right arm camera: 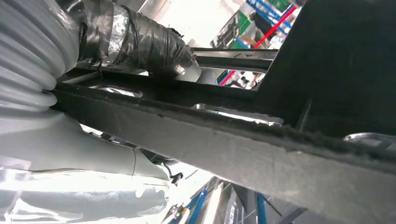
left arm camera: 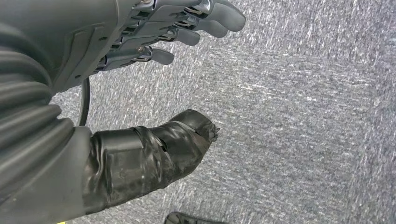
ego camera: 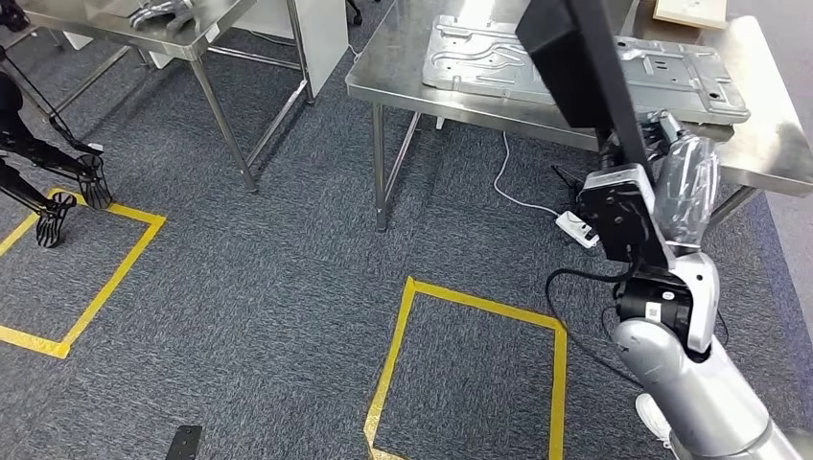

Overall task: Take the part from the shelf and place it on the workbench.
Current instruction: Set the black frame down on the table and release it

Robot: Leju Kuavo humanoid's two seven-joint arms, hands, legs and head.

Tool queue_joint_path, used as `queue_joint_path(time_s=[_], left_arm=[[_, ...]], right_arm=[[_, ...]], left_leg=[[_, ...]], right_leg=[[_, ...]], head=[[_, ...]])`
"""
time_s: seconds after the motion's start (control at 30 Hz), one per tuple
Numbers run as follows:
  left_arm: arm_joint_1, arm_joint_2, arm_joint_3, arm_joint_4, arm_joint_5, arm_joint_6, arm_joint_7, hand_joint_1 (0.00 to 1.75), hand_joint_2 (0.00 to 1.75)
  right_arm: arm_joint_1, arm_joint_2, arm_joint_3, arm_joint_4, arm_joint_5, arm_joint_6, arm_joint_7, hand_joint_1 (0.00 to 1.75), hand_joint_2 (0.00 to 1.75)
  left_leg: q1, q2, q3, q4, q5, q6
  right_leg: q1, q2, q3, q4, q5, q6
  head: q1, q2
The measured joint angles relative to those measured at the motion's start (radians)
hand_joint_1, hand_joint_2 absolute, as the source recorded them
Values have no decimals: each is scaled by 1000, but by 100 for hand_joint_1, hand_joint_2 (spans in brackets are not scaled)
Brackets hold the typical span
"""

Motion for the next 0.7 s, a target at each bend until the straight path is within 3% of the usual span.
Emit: queue_joint_path(time_s=[0.03, 0.07, 0.1, 0.17, 0.2, 0.23, 0.3, 0.4, 0.43, 0.5, 0.57, 0.6, 0.63, 0.7], left_arm=[[0, 0, 0, 0, 0, 0, 0, 0, 175], [1, 0, 0, 0, 0, 0, 0, 0, 175], [1, 0, 0, 0, 0, 0, 0, 0, 175], [0, -1, 0, 0, 0, 0, 0, 0, 175], [-1, -3, 0, 0, 0, -1, 0, 0, 175], [-2, -5, 0, 0, 0, -1, 0, 0, 175], [-3, -8, 0, 0, 1, -2, 1, 0, 175], [-4, -8, 0, 0, 2, -4, 2, 0, 175], [-5, -8, 0, 0, 2, -4, 2, 0, 175], [-5, -7, 0, 0, 3, -6, 2, 0, 175], [-2, -6, -1, 0, 3, -8, 2, 0, 175], [0, -6, -1, 0, 3, -9, 2, 0, 175], [0, -6, -1, 0, 3, -10, 2, 0, 175], [-1, -5, -1, 0, 3, -10, 2, 0, 175]], right_arm=[[4, -4, -3, -1, 0, 0, 1, 175, 175], [8, -7, -4, -1, 0, 0, 2, 175, 175], [11, -10, -5, -1, 0, 0, 3, 175, 175], [14, -17, -7, -4, 0, 0, 3, 175, 175], [14, -19, -8, -7, 0, 0, 3, 175, 175], [13, -22, -9, -9, 0, -1, 3, 175, 175], [12, -27, -11, -15, 2, -1, 7, 175, 175], [16, -37, -20, -22, 3, 1, 21, 175, 175], [17, -40, -24, -24, 1, 1, 26, 175, 175], [22, -44, -29, -26, -7, 2, 33, 175, 175], [34, -46, -33, -26, -18, 0, 35, 175, 175], [40, -47, -36, -27, -25, 0, 34, 175, 175], [45, -49, -38, -28, -31, -1, 33, 175, 175], [51, -52, -44, -31, -43, -3, 30, 175, 175]], left_leg=[[-2, -1, 6, 0, -6, 2], [-4, -1, 13, 0, -11, 3], [-6, -3, 22, 0, -18, 3], [-9, -6, 41, 0, -30, 3], [-11, -7, 47, 0, -35, 1], [-12, -8, 49, 0, -38, -2], [-11, -9, 47, -3, -39, -10], [-14, -7, 41, 13, -56, -26], [-13, -6, 25, 47, -75, -31], [-6, -3, -39, 169, -126, -41], [1, -2, -96, 259, -141, -50], [4, -1, -99, 252, -121, -54], [7, 0, -83, 208, -85, -56], [9, 3, -25, 77, -19, -59]], right_leg=[[0, 0, -38, 55, -9, 1], [1, 0, -62, 77, 1, 0], [2, 0, -67, 59, 34, -4], [8, 1, -30, -62, 126, -20], [13, 1, -7, -122, 159, -30], [18, 1, 11, -166, 173, -40], [23, 1, 23, -194, 171, -49], [11, -1, 40, -221, 172, -55], [6, -3, 48, -229, 172, -57], [5, -5, 55, -232, 169, -61], [4, -5, 59, -229, 162, -61], [2, -5, 62, -227, 159, -59], [1, -4, 66, -224, 154, -56], [0, -3, 70, -213, 141, -46]], head=[[0, 0], [0, 0], [0, 0], [0, 0], [-1, 0], [0, 0], [1, 0], [1, 0], [0, 0], [-2, 0], [-2, 0], [-2, 0], [-2, 0], [-3, 0]])
